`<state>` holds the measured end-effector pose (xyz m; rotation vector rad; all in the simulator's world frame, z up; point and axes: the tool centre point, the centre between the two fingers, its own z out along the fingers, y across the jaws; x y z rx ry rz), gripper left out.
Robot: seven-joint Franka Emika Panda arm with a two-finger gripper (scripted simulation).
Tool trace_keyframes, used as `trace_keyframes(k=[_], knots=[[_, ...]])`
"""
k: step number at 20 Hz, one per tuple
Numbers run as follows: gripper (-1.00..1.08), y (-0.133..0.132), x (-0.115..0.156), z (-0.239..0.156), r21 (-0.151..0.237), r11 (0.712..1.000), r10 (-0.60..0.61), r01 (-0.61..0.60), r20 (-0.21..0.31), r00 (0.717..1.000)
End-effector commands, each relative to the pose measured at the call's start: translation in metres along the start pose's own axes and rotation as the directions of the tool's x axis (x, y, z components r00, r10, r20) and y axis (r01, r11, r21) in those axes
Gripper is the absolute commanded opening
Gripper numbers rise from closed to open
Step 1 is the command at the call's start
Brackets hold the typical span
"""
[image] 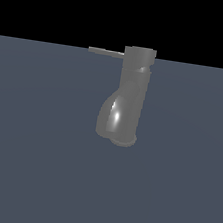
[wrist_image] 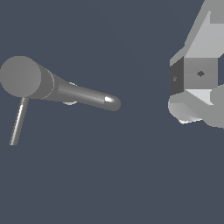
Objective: Turn on the faucet by rotating a designated handle.
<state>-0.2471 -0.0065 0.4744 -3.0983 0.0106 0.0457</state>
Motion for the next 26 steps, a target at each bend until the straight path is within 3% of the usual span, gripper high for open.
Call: trace_keyframes(k=[1, 11, 26], knots=[[-1.00, 0.000, 0.000, 0.000, 0.000, 1.000, 0.000, 0.000, 0.000, 1.000], [-1.00, 0.016, 0.003, 0.013, -0.001, 0.999, 0.049, -0.049, 0.037, 0.998], [-1.00, 0.013, 0.021, 0.015, 0.011, 0.990, 0.141, -0.142, 0.035, 0.989]])
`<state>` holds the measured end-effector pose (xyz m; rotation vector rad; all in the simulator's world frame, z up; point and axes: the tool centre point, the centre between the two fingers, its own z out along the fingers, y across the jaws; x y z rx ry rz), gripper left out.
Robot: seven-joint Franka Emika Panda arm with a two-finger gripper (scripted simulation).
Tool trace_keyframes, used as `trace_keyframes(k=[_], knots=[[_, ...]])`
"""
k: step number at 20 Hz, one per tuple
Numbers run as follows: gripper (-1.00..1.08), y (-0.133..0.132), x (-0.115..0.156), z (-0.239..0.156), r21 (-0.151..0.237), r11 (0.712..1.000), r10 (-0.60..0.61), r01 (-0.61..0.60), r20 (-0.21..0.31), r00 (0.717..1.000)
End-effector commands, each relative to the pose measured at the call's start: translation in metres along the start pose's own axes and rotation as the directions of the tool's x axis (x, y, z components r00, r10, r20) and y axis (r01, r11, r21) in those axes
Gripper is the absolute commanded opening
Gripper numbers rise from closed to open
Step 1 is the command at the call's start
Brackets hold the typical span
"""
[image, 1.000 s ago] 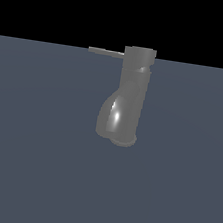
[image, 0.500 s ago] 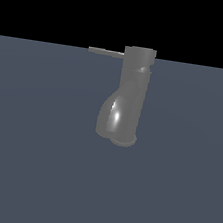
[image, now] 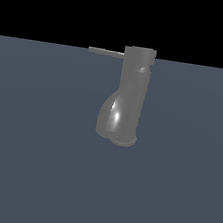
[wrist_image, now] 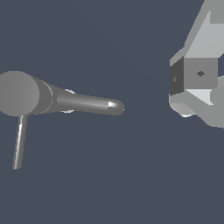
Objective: Turn on the faucet by rotating a designated handle.
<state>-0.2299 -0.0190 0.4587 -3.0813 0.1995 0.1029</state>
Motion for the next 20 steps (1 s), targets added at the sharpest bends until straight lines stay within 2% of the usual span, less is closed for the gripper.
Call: trace_keyframes(k=[1, 6, 10, 15, 20], knots=[[-1.00, -0.002, 0.007, 0.001, 0.005, 0.999, 0.034, -0.034, 0.000, 0.999], [-1.00, -0.006, 0.024, 0.003, 0.018, 0.992, 0.126, -0.126, 0.002, 0.992], [-1.00, -0.011, 0.042, 0.007, 0.028, 0.975, 0.218, -0.219, 0.006, 0.976], [-1.00, -0.018, 0.064, 0.013, 0.037, 0.942, 0.334, -0.335, 0.013, 0.942], [-1.00, -0.025, 0.086, 0.020, 0.043, 0.893, 0.447, -0.447, 0.021, 0.894]])
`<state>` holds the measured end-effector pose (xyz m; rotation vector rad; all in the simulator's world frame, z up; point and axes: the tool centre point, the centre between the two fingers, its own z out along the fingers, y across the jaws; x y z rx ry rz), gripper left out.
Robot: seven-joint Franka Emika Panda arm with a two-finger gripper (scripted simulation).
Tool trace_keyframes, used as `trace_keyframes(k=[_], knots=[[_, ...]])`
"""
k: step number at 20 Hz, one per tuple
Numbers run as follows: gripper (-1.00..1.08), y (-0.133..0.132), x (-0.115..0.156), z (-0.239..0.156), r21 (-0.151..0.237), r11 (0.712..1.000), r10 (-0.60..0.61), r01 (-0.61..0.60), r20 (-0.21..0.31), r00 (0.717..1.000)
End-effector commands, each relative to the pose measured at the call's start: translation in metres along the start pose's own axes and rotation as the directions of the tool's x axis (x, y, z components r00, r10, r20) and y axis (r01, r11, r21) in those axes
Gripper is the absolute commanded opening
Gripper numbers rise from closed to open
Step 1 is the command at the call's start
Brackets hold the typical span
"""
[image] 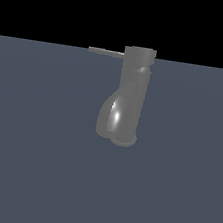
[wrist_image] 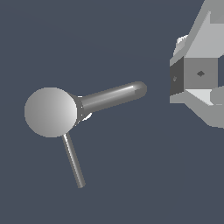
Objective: Turn on the faucet by rotating a designated handle.
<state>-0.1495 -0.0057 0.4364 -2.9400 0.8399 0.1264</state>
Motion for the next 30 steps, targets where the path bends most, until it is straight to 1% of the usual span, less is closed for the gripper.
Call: trace_keyframes(k=[1, 4, 8, 11, 15, 18, 22, 26, 30], knots=[[-1.00, -0.008, 0.009, 0.004, 0.004, 0.998, 0.063, -0.063, 0.001, 0.998], [-1.00, -0.017, 0.019, 0.010, 0.006, 0.991, 0.137, -0.137, 0.002, 0.991], [-1.00, -0.029, 0.033, 0.018, 0.009, 0.972, 0.235, -0.235, 0.003, 0.972], [-1.00, -0.038, 0.043, 0.024, 0.009, 0.952, 0.307, -0.307, 0.003, 0.952], [-1.00, -0.051, 0.056, 0.034, 0.010, 0.916, 0.401, -0.401, 0.001, 0.916], [-1.00, -0.060, 0.066, 0.041, 0.010, 0.883, 0.468, -0.468, -0.002, 0.884], [-1.00, -0.072, 0.079, 0.052, 0.011, 0.832, 0.555, -0.554, -0.007, 0.832], [-1.00, -0.084, 0.091, 0.064, 0.012, 0.773, 0.635, -0.635, -0.015, 0.772], [-1.00, -0.096, 0.102, 0.076, 0.016, 0.706, 0.709, -0.708, -0.025, 0.705]])
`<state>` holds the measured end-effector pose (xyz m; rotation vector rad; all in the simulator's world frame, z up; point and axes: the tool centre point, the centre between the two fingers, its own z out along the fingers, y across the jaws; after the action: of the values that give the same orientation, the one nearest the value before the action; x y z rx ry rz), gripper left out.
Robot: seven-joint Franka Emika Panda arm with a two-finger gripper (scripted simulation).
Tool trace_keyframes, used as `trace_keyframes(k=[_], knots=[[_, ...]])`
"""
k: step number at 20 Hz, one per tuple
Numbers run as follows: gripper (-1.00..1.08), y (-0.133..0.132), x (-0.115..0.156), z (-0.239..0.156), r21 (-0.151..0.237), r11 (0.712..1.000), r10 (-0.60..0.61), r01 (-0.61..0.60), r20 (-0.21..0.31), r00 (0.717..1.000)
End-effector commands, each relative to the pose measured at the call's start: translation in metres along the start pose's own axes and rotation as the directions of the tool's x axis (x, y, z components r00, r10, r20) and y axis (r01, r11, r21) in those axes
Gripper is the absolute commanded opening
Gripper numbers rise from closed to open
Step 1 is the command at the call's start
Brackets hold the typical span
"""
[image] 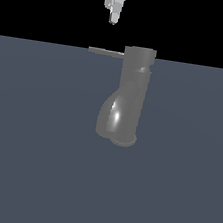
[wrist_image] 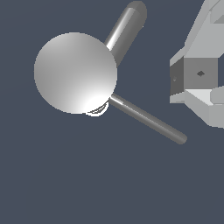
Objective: Turn on the faucet by rotating a designated handle.
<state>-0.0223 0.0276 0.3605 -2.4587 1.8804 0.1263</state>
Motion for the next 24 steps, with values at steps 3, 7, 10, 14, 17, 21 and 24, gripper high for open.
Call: trace_keyframes(k=[3, 7, 10, 14, 17, 21, 24], knots=[[-1.00, -0.019, 0.000, 0.015, 0.004, 0.994, 0.113, -0.113, -0.013, 0.993], [-1.00, -0.034, -0.001, 0.028, 0.010, 0.978, 0.210, -0.210, -0.027, 0.977], [-1.00, -0.046, -0.001, 0.038, 0.018, 0.960, 0.281, -0.281, -0.037, 0.959], [-1.00, -0.060, -0.002, 0.051, 0.029, 0.931, 0.365, -0.364, -0.050, 0.930], [-1.00, -0.068, -0.003, 0.059, 0.038, 0.910, 0.414, -0.413, -0.058, 0.908], [-1.00, -0.076, -0.003, 0.067, 0.048, 0.887, 0.462, -0.460, -0.065, 0.884], [-1.00, -0.080, -0.004, 0.072, 0.054, 0.874, 0.486, -0.484, -0.069, 0.871]])
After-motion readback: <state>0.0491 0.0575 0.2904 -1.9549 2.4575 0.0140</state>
